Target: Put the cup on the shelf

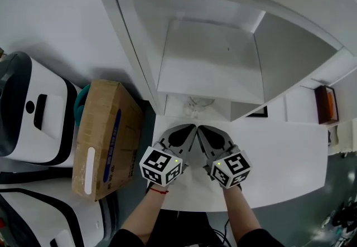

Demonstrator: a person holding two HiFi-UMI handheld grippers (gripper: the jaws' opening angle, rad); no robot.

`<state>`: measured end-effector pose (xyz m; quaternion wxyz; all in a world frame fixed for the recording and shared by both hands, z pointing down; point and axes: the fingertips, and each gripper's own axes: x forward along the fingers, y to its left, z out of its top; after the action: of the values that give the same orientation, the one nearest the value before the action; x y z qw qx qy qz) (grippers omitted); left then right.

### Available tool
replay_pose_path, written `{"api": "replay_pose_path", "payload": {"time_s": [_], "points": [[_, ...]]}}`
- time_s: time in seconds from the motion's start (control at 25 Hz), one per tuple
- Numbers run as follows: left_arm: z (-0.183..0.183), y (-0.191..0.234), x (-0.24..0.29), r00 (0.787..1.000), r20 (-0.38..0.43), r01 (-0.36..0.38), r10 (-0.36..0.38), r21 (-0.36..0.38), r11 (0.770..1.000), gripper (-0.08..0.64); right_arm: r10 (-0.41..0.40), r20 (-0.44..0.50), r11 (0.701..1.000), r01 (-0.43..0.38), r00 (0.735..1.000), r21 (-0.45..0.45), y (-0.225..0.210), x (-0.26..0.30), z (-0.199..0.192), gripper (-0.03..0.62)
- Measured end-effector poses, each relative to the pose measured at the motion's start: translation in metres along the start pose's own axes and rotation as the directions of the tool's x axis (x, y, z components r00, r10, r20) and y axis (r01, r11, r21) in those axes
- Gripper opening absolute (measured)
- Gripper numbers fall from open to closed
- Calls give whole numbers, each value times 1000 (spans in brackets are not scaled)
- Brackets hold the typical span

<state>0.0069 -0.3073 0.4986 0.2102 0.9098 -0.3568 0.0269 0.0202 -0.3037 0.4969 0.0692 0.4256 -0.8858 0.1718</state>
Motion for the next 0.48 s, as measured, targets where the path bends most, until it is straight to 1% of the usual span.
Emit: {"api": "replay_pose_path", "payload": {"time_s": [0.12,0.24,0.36,0.48], "points": [[10,-12,-11,1000,2,3,-3,27,1000,9,8,16,1000,-8,1000,-4,13,-13,12,3],[19,-23,-21,1000,3,-11,11,51,999,8,4,31,1000,-5,1000,3,26,-25,24,3],[27,-38,-33,1000,8,-17,17,65,998,8,-14,42,1000,13,999,24,37,-40,33,3],[35,-52,-43,1000,4,-8,7,76,997,8,-21,49,999,19,999,47,47,-53,40,3]]}}
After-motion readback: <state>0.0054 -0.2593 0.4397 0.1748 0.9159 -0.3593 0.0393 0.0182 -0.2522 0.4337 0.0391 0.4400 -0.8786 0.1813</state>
